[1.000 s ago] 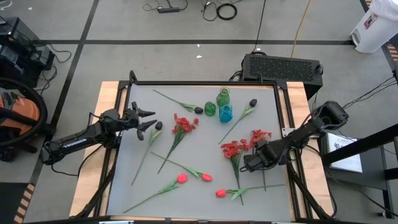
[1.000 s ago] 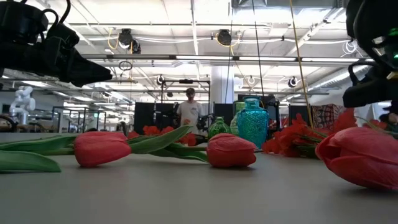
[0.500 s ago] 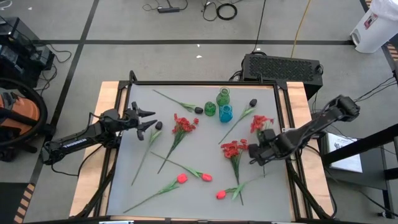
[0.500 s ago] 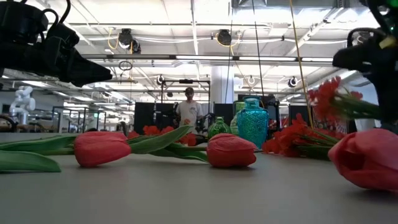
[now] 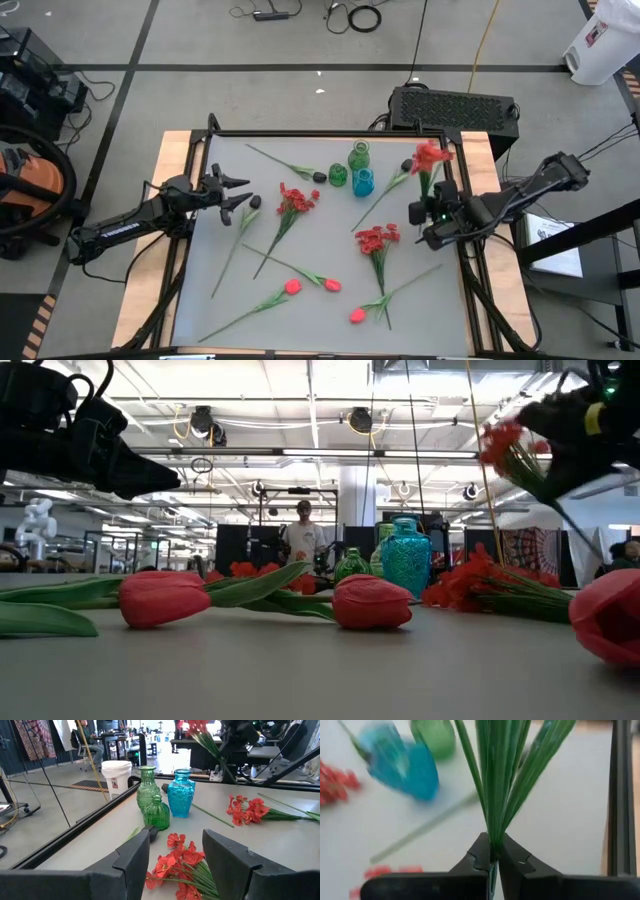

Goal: Sort flowers into vase by color
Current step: Put the right red flowers into the top green vase

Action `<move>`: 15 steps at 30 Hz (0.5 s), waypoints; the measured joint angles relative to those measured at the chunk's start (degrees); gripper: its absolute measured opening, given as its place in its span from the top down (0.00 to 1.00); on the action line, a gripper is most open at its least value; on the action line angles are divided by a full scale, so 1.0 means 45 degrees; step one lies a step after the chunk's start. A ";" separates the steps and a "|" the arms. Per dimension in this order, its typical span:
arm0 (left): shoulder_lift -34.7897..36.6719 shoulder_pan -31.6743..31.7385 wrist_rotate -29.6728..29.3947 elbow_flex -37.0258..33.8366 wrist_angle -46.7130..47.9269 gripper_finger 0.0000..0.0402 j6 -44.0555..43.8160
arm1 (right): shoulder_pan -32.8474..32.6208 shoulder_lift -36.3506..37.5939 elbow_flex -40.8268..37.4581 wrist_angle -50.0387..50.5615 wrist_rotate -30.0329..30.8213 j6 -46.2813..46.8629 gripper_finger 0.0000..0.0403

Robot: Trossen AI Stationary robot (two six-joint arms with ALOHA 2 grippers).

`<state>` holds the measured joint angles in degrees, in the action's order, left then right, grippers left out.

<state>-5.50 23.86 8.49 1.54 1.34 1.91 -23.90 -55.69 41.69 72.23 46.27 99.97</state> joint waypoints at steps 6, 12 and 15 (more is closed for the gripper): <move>0.0002 0.0002 0.0000 -0.0001 0.0000 0.52 -0.0004 | 0.0651 0.0157 0.0000 -0.0487 0.2303 -0.1948 0.98; 0.0004 0.0001 0.0000 -0.0001 0.0000 0.52 -0.0004 | 0.1422 0.0162 0.0000 -0.2546 0.4355 -0.4989 0.98; 0.0005 0.0000 0.0000 -0.0005 0.0000 0.52 0.0000 | 0.2013 0.0162 0.0000 -0.4263 0.4817 -0.7320 0.98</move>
<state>-5.48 23.86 8.49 1.52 1.34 1.91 -14.84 -54.96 41.69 53.05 67.95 67.03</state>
